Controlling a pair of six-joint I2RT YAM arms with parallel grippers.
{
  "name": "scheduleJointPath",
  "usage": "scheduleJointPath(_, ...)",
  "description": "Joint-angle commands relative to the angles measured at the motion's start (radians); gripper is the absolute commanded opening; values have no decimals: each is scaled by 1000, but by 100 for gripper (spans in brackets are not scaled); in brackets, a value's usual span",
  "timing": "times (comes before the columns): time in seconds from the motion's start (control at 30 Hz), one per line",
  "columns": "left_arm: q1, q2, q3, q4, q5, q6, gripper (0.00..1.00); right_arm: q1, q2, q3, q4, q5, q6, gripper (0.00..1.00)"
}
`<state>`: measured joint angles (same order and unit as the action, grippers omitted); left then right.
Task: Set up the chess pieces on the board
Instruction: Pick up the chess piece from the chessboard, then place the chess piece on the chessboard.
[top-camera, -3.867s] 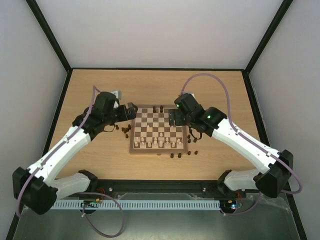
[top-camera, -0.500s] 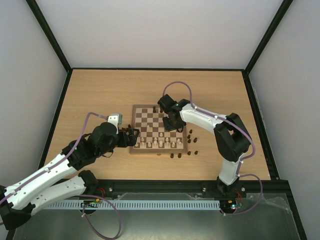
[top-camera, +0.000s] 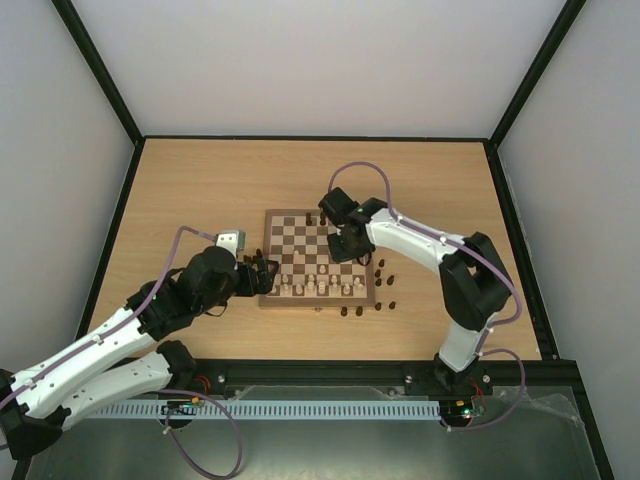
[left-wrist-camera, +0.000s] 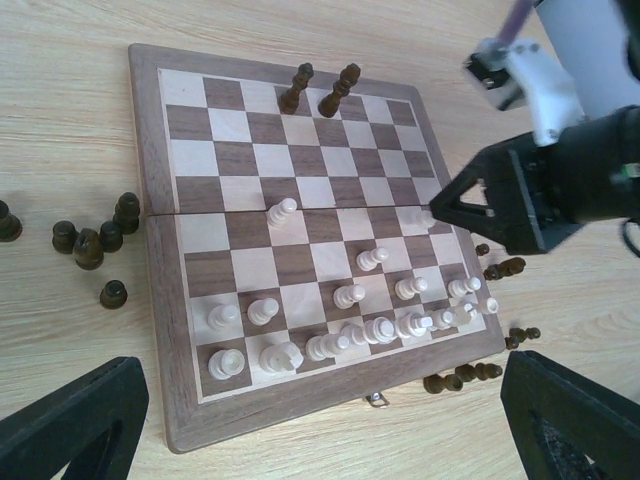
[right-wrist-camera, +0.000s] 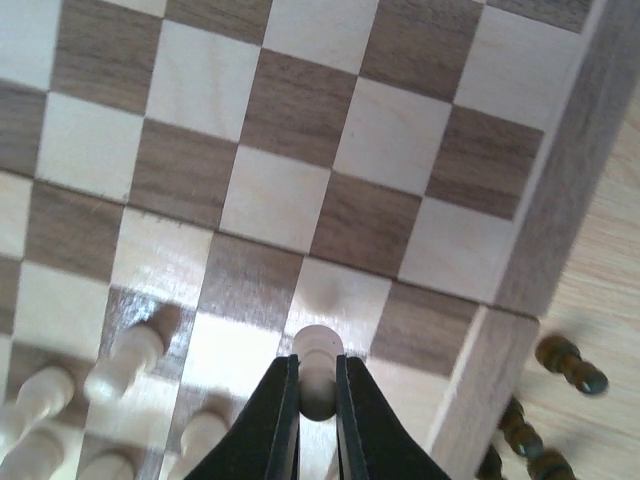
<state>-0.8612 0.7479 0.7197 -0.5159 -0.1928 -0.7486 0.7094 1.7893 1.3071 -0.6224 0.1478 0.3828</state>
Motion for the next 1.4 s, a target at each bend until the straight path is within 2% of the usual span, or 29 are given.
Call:
scheduleJointPath(0.0,-4,-6,-16,0,-15,-14,99,29,-118,-48,-100,0,17,3)
scheduleJointPath(0.2,-3,11,-18,11,-15,-15,99,68,-175,-131,-105,4,38,4)
scheduleJointPath(0.53,-4,37,-26,17,-22,-26,99,107,-169,-201,-56,-10,54,3)
scheduleJointPath(1.37,-3,10,-40,7,-31,-38,100,108,-81,-164,-5,0,38,3)
